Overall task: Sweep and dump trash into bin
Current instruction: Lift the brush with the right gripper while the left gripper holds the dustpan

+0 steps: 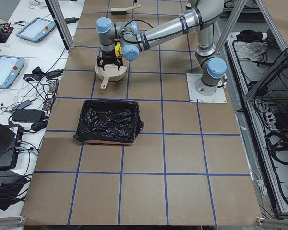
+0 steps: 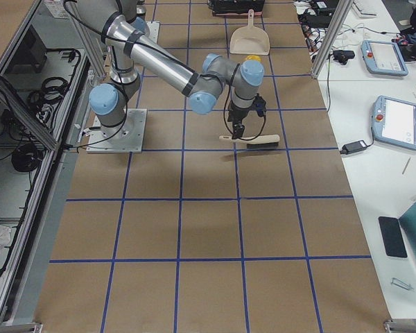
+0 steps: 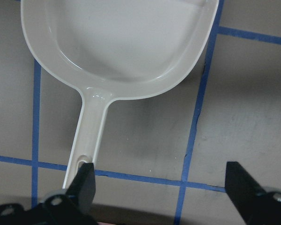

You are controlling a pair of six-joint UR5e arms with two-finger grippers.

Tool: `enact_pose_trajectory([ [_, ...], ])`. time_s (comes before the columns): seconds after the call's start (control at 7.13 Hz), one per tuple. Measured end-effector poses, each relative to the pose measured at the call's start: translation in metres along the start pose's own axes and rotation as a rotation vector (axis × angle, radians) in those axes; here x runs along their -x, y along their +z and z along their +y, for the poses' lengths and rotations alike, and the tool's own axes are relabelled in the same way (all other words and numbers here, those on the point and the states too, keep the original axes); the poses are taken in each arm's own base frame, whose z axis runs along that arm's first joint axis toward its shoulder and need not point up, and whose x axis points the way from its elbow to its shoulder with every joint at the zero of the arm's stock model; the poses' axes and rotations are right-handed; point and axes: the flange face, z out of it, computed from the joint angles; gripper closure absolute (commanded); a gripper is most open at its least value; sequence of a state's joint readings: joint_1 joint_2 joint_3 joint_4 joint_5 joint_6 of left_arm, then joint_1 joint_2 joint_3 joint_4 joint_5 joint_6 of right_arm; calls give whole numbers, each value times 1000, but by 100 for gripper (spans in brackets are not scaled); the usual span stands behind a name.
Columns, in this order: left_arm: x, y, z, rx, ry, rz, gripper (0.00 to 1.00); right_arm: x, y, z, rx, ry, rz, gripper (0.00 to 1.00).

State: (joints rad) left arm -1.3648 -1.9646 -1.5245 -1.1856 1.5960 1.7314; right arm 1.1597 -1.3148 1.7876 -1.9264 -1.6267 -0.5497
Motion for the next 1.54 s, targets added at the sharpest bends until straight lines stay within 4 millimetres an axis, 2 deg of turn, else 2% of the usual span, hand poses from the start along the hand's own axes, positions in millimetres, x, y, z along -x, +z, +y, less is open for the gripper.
enact_pose_trajectory([
  [0.14,12,12,11,8,59,-9,5,-1,14,-3,17,0,-9,0],
  [0.42,22,37,44,2,54,1,5,-4,34,-10,44,-1,-24,1],
  [0.56,24,47,51,-2,45,10,5,-5,41,-12,49,1,-28,12],
  [0.84,29,61,53,-2,30,5,5,-6,51,-15,59,1,-35,13],
  [1.12,32,69,48,-3,28,5,5,-7,54,-16,65,1,-36,20],
  [1.4,35,75,44,-4,31,6,5,-7,56,-16,69,1,-38,35],
  [1.54,36,78,44,-4,31,4,5,-7,56,-16,70,1,-38,65],
])
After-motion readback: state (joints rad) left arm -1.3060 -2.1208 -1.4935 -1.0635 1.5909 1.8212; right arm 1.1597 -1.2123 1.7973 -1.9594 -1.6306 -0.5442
